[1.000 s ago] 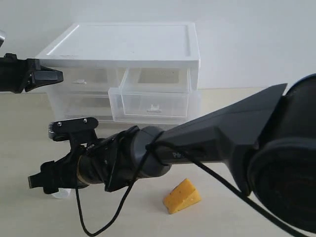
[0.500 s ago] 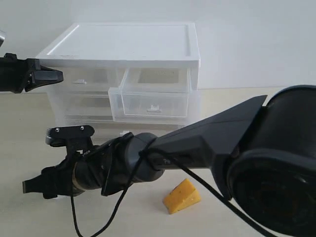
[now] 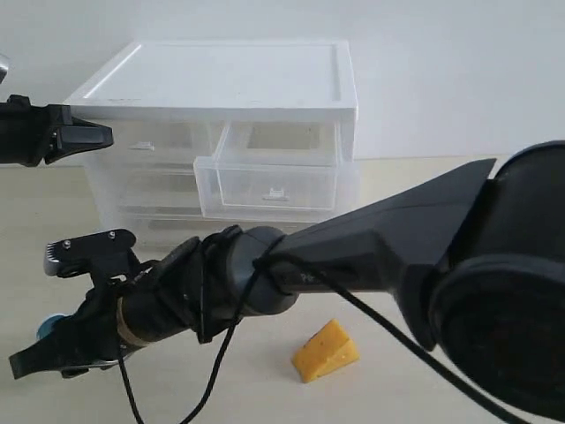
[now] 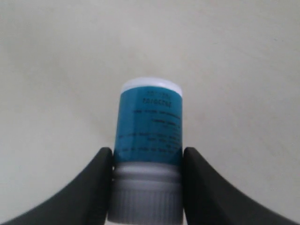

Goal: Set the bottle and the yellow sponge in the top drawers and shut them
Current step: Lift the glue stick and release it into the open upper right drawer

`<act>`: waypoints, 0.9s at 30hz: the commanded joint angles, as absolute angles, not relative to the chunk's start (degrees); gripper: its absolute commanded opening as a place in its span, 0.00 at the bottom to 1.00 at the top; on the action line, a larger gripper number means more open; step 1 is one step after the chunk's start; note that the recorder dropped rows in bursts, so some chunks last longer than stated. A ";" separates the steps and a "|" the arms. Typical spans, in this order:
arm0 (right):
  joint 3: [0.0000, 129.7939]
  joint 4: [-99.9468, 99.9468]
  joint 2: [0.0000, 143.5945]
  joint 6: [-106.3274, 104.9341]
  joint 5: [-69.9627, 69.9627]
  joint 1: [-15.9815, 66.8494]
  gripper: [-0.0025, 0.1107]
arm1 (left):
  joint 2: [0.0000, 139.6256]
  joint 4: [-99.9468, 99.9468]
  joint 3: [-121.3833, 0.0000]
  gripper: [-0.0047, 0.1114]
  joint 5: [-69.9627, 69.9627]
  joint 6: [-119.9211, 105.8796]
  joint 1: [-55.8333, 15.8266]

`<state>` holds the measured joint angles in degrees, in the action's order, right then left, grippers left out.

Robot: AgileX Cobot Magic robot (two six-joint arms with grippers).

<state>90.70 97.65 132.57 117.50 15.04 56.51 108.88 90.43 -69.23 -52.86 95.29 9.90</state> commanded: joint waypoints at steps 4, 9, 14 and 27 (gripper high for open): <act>80.80 99.95 121.43 115.49 20.20 56.49 0.02 | 108.34 87.77 -69.88 0.07 -51.74 94.92 9.99; 73.19 99.95 111.49 112.04 31.93 56.49 0.02 | 108.34 87.77 -69.88 0.07 -51.62 94.92 9.99; 71.95 99.95 101.64 107.08 39.85 56.23 0.02 | 108.34 88.01 -69.88 0.07 -51.62 94.92 9.99; 71.80 99.95 88.43 97.32 13.52 42.80 0.02 | 108.34 88.01 -69.88 0.07 -52.44 94.92 9.99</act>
<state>71.97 99.92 88.88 98.06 15.94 45.90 108.88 90.31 -69.23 -53.14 95.29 9.90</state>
